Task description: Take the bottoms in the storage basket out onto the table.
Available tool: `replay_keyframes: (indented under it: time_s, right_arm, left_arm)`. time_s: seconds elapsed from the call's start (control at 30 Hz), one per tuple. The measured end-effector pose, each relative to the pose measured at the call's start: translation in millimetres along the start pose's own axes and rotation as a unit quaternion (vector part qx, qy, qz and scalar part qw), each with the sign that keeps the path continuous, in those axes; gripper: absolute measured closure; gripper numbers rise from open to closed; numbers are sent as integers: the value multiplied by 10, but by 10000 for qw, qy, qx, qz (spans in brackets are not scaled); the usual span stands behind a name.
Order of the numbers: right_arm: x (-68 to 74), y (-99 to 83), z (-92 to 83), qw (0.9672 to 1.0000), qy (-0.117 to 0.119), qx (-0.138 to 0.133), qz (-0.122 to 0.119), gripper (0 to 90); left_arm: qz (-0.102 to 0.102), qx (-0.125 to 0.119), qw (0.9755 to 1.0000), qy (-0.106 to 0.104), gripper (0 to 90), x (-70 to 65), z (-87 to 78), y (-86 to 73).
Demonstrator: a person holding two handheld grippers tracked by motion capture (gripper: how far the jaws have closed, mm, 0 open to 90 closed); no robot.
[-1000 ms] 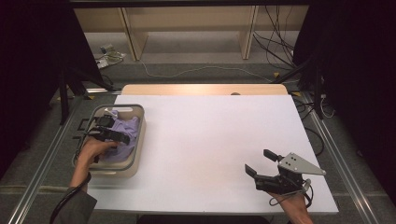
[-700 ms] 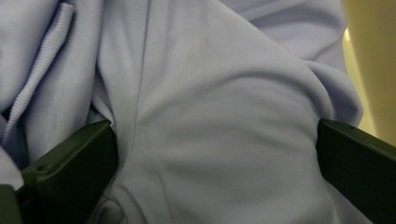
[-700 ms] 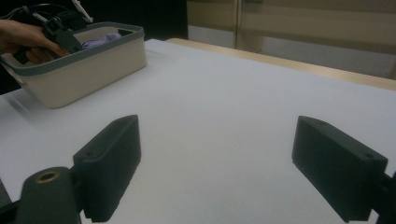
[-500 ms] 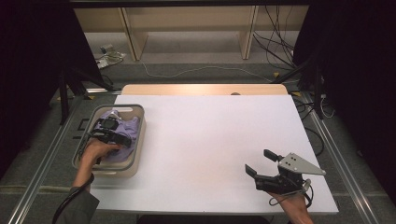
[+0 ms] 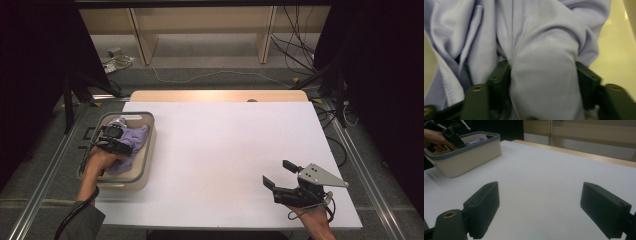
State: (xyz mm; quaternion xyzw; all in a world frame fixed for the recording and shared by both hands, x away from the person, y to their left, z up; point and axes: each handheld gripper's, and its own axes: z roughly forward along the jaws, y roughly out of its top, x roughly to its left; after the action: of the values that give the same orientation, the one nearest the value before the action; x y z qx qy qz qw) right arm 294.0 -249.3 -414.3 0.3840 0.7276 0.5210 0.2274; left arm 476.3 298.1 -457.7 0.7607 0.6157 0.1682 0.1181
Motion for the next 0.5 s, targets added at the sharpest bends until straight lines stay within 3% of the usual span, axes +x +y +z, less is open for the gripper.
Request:
replay_keyframes:
  time_s: [0.07, 0.3, 0.5]
  right_arm:
    - [-3, 2, -4, 10000, 11, 2, -4, 166]
    - [-3, 8, -8, 10000, 14, -1, 7, 167]
    - [-1, 12, -10, 10000, 14, -41, 26, 168]
  left_arm:
    - [-56, -59, 9999, -61, 495, 28, -12, -8]
    - [-269, -230, 9989, -293, 574, 113, -44, -35]
    - [-528, -443, 9957, -619, 591, 201, -103, -49]
